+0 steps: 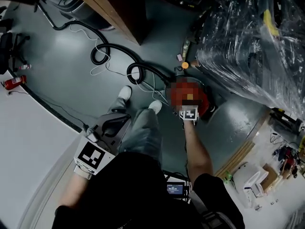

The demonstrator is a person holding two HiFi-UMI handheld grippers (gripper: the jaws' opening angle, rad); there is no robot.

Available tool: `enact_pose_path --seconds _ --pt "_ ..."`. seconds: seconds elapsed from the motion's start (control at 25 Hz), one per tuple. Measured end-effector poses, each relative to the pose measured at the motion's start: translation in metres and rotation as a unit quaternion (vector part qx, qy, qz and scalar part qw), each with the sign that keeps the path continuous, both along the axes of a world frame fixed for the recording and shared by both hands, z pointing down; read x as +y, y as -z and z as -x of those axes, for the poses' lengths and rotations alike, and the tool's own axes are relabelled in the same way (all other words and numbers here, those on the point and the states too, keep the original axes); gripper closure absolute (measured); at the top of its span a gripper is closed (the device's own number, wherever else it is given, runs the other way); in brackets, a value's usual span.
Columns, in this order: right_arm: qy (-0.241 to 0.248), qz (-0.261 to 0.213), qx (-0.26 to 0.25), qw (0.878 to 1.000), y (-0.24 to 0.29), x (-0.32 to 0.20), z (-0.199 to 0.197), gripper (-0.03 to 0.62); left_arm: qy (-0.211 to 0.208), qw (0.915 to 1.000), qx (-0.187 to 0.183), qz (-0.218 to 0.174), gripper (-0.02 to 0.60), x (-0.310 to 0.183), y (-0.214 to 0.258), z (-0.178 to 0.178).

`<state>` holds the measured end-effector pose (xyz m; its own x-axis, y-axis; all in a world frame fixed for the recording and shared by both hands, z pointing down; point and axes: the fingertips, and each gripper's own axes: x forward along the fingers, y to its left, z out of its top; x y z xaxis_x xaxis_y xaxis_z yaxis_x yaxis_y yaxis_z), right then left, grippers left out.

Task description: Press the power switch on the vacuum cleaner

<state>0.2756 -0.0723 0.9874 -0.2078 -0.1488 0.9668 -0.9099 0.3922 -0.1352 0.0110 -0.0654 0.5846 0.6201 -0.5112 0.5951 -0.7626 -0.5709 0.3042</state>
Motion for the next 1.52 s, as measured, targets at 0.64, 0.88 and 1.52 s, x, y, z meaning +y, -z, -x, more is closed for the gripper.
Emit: enact_pose_path --seconds 0.64,0.88,1.52 --pt "0.019 0.049 0.053 0.997 -0.075 0.001 -0.002 0.566 0.032 0.9988 -0.001 0.038 0.568 0.015 -0.052 0.013" --pt "0.005 0.047 0.063 0.997 -0.079 0.004 -0.004 0.566 0.026 0.9986 -0.007 0.046 0.568 0.022 -0.058 0.008" --pt "-0.022 -0.05 -0.041 0.998 0.075 -0.021 0.086 0.566 0.02 0.9998 0.006 0.007 0.568 0.017 0.012 0.037"
